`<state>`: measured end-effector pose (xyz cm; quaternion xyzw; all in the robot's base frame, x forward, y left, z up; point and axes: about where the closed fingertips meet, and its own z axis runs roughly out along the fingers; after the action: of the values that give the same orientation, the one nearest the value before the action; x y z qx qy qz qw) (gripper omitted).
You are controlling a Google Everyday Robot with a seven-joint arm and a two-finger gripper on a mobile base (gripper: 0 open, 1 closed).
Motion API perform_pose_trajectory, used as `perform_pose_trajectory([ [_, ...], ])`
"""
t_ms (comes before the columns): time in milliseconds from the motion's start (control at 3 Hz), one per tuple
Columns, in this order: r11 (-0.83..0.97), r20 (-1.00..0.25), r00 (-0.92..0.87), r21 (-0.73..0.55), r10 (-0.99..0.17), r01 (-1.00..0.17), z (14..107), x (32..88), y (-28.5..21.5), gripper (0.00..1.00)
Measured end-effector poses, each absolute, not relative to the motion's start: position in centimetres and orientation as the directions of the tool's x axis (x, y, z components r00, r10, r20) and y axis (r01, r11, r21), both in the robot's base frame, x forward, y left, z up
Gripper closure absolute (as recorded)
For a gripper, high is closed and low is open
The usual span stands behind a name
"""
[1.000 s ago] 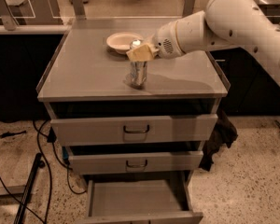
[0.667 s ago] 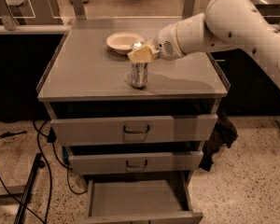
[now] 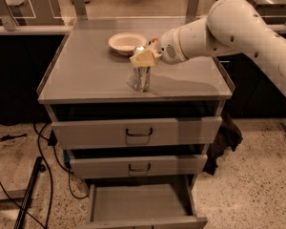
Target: Pick redbull can from bottom drawer and place on counter
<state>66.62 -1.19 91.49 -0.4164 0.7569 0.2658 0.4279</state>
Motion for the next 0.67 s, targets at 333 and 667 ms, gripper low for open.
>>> perform_pose_trajectory([
  [333,0.512,-0.869,-0.287,0.046,-0.403,-0.858,91.49,66.62,-1.19,0.81],
  [667,0.512,-0.869,-0.287,0.046,-0.403,-0.858,91.49,66.62,-1.19,0.58],
])
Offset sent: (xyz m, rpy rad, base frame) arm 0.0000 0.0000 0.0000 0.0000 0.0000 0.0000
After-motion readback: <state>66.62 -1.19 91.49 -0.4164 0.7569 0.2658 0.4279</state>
